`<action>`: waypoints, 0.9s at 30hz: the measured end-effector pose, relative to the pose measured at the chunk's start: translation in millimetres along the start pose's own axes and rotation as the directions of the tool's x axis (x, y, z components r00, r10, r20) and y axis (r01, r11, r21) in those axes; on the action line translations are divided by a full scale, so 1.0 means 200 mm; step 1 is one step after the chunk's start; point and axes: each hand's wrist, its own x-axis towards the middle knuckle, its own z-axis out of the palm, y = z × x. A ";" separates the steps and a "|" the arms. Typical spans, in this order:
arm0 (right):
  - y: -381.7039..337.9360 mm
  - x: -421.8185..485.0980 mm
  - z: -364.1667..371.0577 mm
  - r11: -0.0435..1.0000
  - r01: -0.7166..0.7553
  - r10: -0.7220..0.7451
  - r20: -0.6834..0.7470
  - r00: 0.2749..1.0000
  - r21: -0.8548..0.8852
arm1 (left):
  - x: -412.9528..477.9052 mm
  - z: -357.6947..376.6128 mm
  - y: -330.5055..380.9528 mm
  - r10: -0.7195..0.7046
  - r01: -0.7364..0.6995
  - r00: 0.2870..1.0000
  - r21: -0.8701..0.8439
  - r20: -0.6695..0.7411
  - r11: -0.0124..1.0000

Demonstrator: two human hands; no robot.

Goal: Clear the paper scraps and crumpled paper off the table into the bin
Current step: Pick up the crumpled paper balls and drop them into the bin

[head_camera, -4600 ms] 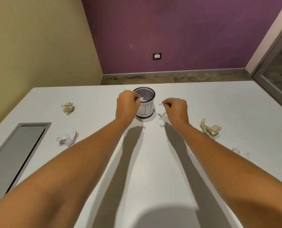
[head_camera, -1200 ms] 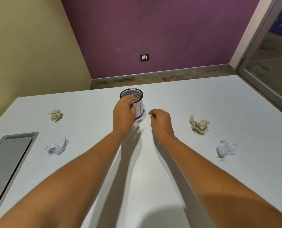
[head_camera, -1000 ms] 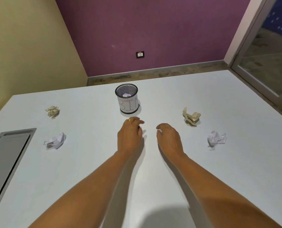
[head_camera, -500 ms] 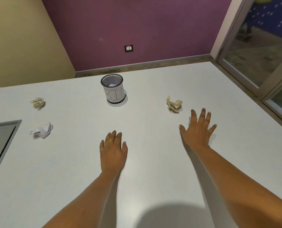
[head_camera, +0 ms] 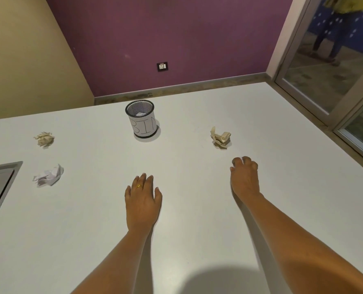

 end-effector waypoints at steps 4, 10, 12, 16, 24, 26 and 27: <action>-0.04 -0.01 0.01 0.998 0.047 -0.045 -0.047 0.998 0.051 | 0.00 0.00 0.00 0.000 0.000 1.000 0.003 -0.003 1.000; -0.17 -0.07 0.02 0.882 0.084 -0.090 -0.007 0.996 0.464 | 0.00 0.01 0.00 0.008 -0.008 1.000 0.013 -0.014 1.000; -0.25 -0.11 0.02 0.719 -0.031 -0.019 0.063 0.998 0.695 | 0.01 0.01 0.00 0.008 -0.008 1.000 0.013 -0.015 1.000; -0.39 -0.13 0.03 0.701 -0.094 0.006 0.126 0.992 0.707 | 0.01 0.00 0.00 0.008 -0.008 1.000 0.015 -0.019 1.000; -0.56 -0.13 0.08 0.693 -0.018 -0.155 0.174 0.972 0.721 | 0.02 -0.01 0.00 0.018 -0.017 1.000 0.039 -0.024 0.999; -0.61 -0.11 0.06 0.785 0.153 -0.274 0.114 0.955 0.600 | 0.05 -0.02 -0.01 0.039 -0.038 0.999 0.052 -0.031 0.998; -0.62 -0.10 0.05 0.819 0.228 -0.311 0.073 0.948 0.526 | 0.07 -0.03 -0.03 0.049 -0.047 0.998 0.067 -0.028 0.997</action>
